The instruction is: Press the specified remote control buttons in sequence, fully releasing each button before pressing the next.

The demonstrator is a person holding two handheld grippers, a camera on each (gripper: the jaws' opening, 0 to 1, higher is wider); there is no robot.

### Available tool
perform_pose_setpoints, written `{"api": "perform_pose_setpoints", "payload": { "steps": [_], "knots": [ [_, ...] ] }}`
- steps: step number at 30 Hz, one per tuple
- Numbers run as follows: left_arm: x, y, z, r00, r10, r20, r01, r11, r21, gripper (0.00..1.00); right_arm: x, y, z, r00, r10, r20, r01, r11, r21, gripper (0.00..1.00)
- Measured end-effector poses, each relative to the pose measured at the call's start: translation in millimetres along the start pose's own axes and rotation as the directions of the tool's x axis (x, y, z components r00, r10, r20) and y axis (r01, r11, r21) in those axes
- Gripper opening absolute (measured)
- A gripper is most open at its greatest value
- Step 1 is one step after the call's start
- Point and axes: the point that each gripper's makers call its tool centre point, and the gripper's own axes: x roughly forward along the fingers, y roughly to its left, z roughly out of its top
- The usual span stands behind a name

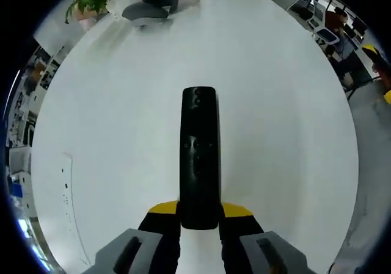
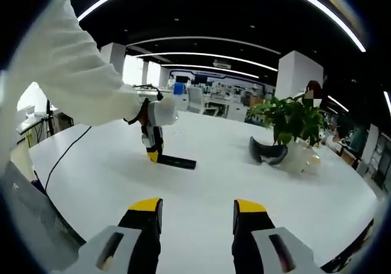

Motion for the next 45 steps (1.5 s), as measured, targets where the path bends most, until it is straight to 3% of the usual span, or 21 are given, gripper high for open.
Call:
{"api": "perform_pose_setpoints", "payload": {
  "steps": [23,35,45],
  "knots": [
    [-3.9,-73.4,-7.8,1.000,-0.005,0.027,0.005,1.000,-0.002,0.23,-4.5,11.8,0.3,0.998,0.056,-0.007,-0.056,0.998,0.031,0.12],
    [-6.5,-114.4,-9.4,0.998,-0.002,0.059,0.004,0.999,-0.042,0.23,-7.1,12.2,2.3,0.999,0.051,0.001,-0.051,0.998,0.024,0.03],
    [-8.0,-155.2,-9.0,0.999,-0.003,0.049,0.004,1.000,-0.020,0.23,-9.1,15.1,4.5,0.997,0.073,0.011,-0.074,0.997,0.038,0.00]
  ]
}}
